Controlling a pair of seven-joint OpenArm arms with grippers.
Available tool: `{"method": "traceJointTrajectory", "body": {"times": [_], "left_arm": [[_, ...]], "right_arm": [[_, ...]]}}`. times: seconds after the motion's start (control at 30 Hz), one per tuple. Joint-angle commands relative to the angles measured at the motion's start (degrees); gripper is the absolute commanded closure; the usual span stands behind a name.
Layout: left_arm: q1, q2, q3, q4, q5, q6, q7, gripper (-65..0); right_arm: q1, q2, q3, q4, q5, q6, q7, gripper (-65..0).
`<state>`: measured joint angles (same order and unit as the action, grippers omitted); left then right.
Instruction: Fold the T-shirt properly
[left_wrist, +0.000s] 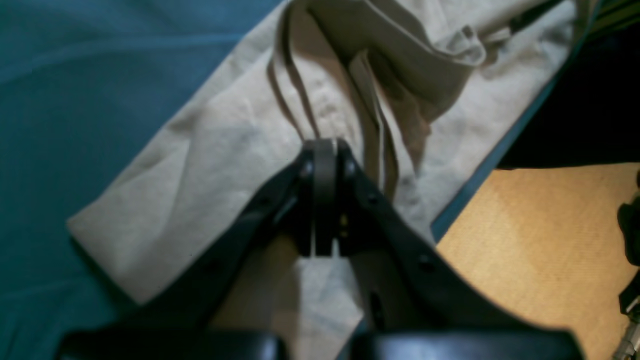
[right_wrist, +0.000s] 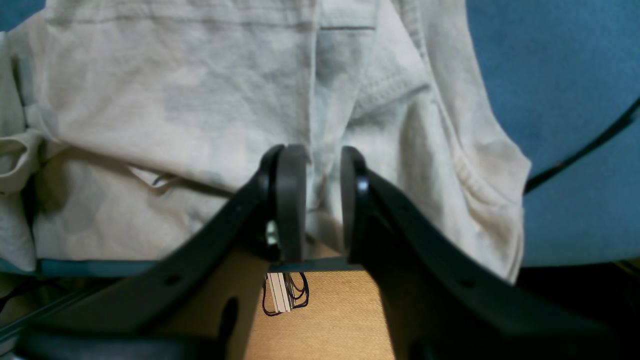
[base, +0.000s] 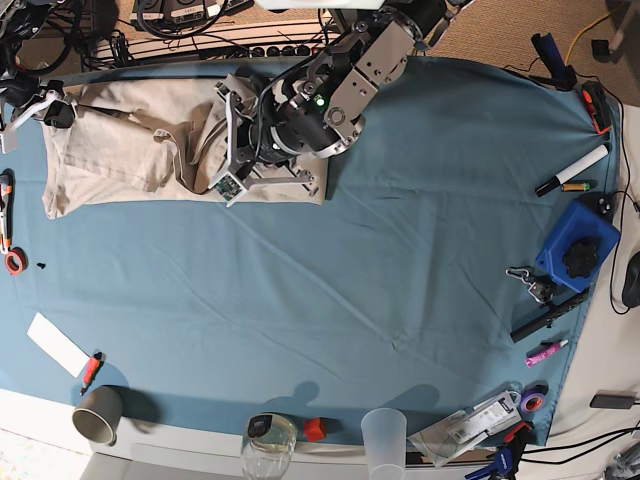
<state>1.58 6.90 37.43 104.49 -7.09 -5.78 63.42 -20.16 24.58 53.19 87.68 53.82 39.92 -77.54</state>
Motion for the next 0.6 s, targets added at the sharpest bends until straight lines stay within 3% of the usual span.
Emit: {"method": "traceJointTrajectory", "body": {"times": [0.0, 0.3, 0.4, 0.57], "left_arm": [[1.31, 1.11, 0.66, -0.59, -0.57, -0.04, -0.85, 0.0], [1.42, 0.79, 0.70, -11.82, -0.66, -0.92, -2.34, 0.0], [1.38, 1.01, 0.70, -11.80, -3.67, -1.18, -2.16, 0.0], [1.29, 1.05, 0.70, -11.58, -9.79, -6.34, -3.06, 0.0]], "right_arm": [[0.02, 1.46, 0.42, 0.72, 0.72, 0.08, 1.07, -13.0], [0.02, 1.46, 0.42, 0.72, 0.74, 0.08, 1.09, -13.0], [0.02, 1.46, 0.42, 0.72, 0.74, 0.08, 1.14, -13.0], [0.02, 1.46, 0.42, 0.72, 0.76, 0.08, 1.31, -13.0]]}}
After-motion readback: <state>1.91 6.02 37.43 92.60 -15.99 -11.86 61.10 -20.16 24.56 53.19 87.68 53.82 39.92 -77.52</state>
